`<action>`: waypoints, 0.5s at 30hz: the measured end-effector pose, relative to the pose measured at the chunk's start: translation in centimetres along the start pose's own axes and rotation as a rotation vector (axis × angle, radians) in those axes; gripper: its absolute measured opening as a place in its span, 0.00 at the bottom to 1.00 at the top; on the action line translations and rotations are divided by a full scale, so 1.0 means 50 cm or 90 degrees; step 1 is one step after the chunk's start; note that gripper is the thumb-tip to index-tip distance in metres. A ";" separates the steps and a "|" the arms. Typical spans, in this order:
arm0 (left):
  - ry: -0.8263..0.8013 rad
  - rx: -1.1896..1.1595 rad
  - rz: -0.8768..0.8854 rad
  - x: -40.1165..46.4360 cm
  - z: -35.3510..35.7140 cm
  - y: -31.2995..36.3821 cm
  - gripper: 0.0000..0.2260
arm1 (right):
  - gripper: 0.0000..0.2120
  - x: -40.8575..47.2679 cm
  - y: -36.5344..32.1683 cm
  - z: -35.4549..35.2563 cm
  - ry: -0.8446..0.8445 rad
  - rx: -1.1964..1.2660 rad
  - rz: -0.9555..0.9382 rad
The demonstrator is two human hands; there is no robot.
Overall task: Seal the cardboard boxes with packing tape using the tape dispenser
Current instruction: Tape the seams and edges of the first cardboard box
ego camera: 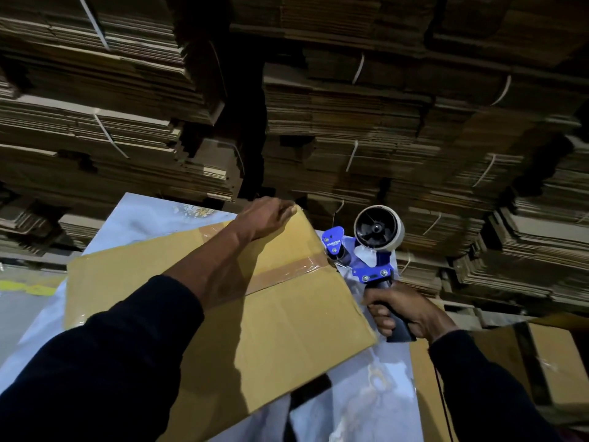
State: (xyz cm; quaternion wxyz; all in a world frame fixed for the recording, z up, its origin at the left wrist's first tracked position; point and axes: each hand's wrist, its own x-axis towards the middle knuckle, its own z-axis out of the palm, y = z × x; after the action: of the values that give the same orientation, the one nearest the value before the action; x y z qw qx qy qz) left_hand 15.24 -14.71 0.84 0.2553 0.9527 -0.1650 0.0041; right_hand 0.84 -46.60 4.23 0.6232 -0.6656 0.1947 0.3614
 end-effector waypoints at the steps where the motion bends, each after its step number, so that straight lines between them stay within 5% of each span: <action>1: 0.004 0.003 0.000 -0.002 -0.002 0.003 0.17 | 0.20 -0.001 0.002 0.002 -0.003 0.002 -0.006; 15: -0.026 -0.022 -0.017 -0.009 -0.007 0.012 0.18 | 0.20 -0.030 0.020 -0.003 0.001 -0.017 -0.018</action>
State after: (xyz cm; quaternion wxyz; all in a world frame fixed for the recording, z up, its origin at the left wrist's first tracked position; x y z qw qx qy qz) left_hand 14.65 -14.88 1.36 0.2680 0.9503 -0.1571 -0.0213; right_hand -0.84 -47.17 4.61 0.6191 -0.6769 0.1811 0.3546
